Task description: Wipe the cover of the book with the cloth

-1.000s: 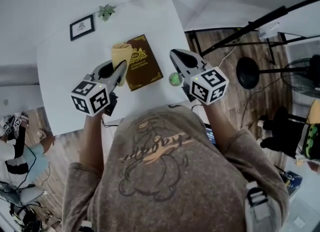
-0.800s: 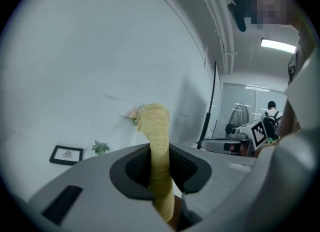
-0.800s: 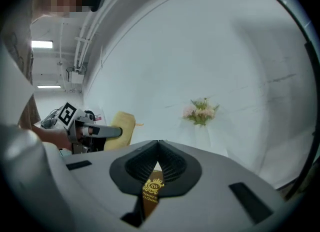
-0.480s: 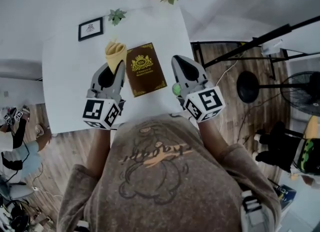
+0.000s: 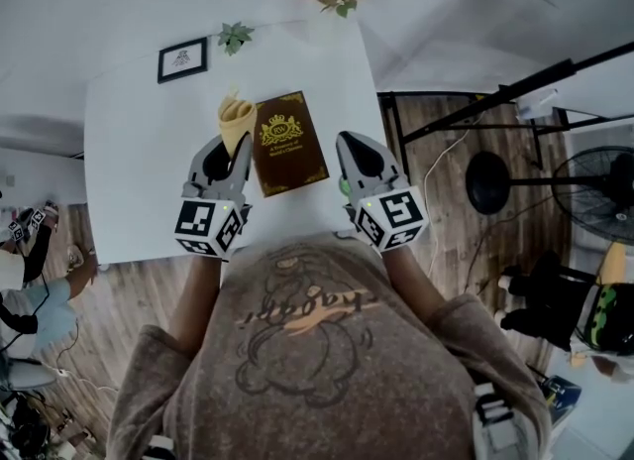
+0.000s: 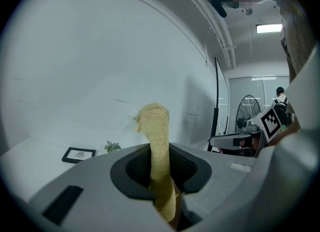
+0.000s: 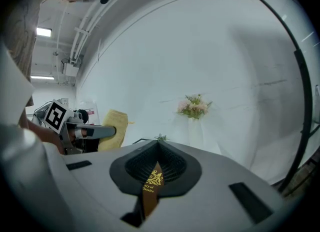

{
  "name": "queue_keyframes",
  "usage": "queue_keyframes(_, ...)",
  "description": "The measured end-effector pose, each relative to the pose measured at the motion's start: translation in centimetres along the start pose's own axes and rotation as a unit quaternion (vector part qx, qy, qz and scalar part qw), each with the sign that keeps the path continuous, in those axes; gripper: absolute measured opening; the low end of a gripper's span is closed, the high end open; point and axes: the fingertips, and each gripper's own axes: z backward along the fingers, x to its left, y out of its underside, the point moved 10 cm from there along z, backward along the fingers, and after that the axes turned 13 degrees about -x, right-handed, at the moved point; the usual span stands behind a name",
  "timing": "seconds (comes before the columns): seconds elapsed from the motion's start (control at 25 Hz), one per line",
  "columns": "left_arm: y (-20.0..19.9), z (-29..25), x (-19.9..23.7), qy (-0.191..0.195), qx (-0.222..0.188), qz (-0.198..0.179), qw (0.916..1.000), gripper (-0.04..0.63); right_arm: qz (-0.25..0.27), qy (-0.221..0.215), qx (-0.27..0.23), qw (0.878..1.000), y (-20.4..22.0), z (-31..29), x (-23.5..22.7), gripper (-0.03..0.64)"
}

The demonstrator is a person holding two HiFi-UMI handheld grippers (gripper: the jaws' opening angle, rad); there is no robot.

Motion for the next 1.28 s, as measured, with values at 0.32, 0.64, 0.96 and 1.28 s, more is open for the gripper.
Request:
queue_keyframes(0.32, -0.2, 0.1, 0.3, -0.016, -0.002, 0.004, 0.9999, 0.061, 0.009, 0.000, 0.002, 1.000, 0.0, -0.1, 0.1, 0.003)
queue_keyframes(0.64, 0.3, 0.4, 0.3, -0.027, 0.002, 0.008, 0.9996, 0.061, 0.005, -0.004, 0.014, 1.000, 0.4, -0.2, -0.2, 0.003)
queue_keyframes(0.96, 0.9, 0.9, 0.5, -0.031, 0.009, 0.013, 0.9994, 0.061, 0.005, -0.008, 0.021, 1.000, 0.7, -0.3, 0.0, 0.003)
queue_keyframes(1.28, 1.1, 0.9, 0.7, -0.036, 0.015, 0.022, 0.9990, 0.061, 0.000, -0.014, 0.021, 1.000, 1.0, -0.7, 0.2, 0.003)
